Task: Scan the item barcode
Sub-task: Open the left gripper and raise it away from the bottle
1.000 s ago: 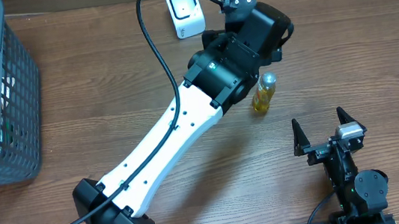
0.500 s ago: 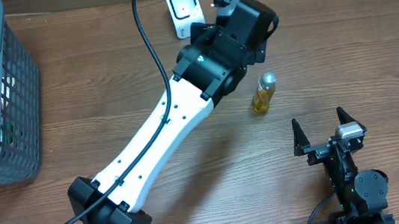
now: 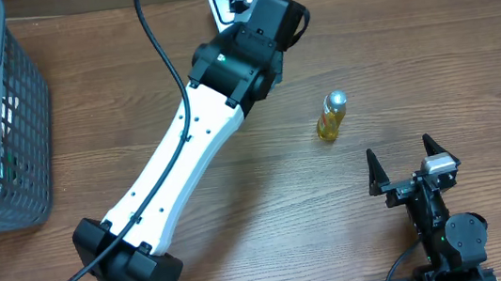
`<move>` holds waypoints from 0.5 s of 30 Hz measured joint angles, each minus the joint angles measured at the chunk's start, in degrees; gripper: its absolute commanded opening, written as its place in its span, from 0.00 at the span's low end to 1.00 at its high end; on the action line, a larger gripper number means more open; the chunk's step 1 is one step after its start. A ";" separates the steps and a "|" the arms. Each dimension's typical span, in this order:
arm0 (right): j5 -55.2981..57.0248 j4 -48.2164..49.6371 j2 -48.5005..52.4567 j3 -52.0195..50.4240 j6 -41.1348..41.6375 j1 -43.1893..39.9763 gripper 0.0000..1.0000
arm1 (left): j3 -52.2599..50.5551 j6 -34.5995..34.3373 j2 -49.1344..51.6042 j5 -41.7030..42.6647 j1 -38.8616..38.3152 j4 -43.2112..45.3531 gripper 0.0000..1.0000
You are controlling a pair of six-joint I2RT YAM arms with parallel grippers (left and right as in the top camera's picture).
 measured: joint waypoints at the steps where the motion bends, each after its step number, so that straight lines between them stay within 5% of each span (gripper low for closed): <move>1: 0.00 -0.04 0.00 0.00 0.00 0.00 1.00 | 0.00 -0.17 0.00 -0.02 0.35 -0.61 0.18; 15: 0.04 -0.04 0.00 0.00 0.00 0.00 1.00 | 0.00 -0.15 0.00 8.76 1.42 -6.58 0.13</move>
